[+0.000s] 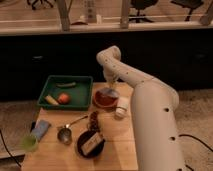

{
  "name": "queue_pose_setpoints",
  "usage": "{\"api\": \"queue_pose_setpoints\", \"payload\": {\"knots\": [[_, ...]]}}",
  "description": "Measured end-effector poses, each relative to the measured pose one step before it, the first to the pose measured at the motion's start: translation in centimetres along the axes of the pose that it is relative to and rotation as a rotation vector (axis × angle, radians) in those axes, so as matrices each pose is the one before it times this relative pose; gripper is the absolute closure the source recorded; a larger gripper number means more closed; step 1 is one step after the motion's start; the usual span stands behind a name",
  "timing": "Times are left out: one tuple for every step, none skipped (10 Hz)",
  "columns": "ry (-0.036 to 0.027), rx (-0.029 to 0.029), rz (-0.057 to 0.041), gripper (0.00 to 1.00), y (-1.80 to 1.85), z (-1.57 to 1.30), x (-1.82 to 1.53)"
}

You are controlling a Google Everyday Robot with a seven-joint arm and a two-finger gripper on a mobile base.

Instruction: Wipe red bowl with towel

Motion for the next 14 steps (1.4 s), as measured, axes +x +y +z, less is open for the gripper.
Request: {"api": "queue_pose_setpoints", "payload": {"knots": [[-0.00727,0.00354,-0.03000,0.99,-0.906,0.002,-1.251],[-0.01345,0.00300,-0.03712,0.99,-0.611,0.059,-1.379],[-0.01232,0.01124,-0.03546,0.99,-0.433,-0.035,-1.187],[-0.01316,0.01662,-0.04348,0.99,-0.173,-0.203,-1.396],[-0.01161,0.01004,-0.03194,0.99,0.437,-0.236,-0.961],[-0.00646,0.00586,-0.02024,0.99,0.516,-0.157,-0.505],[-0.00656,0.00284,-0.01445,0.99,0.745,-0.177,-0.464],[-0.00664,0.00019,-0.00712,0.99,0.988,-0.175,-0.419],[-0.00240,-0.00462,0.00367,0.99,1.123,-0.086,-0.049],[0.00251,-0.00824,0.01344,0.99,1.251,0.095,0.355],[0.01234,-0.00963,0.03214,0.99,1.119,0.148,1.014],[0.00873,-0.00547,0.03261,0.99,0.258,0.138,1.031],[0.00855,-0.01086,0.02417,0.99,0.040,0.237,1.040],[0.00796,-0.00686,0.02967,0.99,-0.657,0.252,1.390]]}}
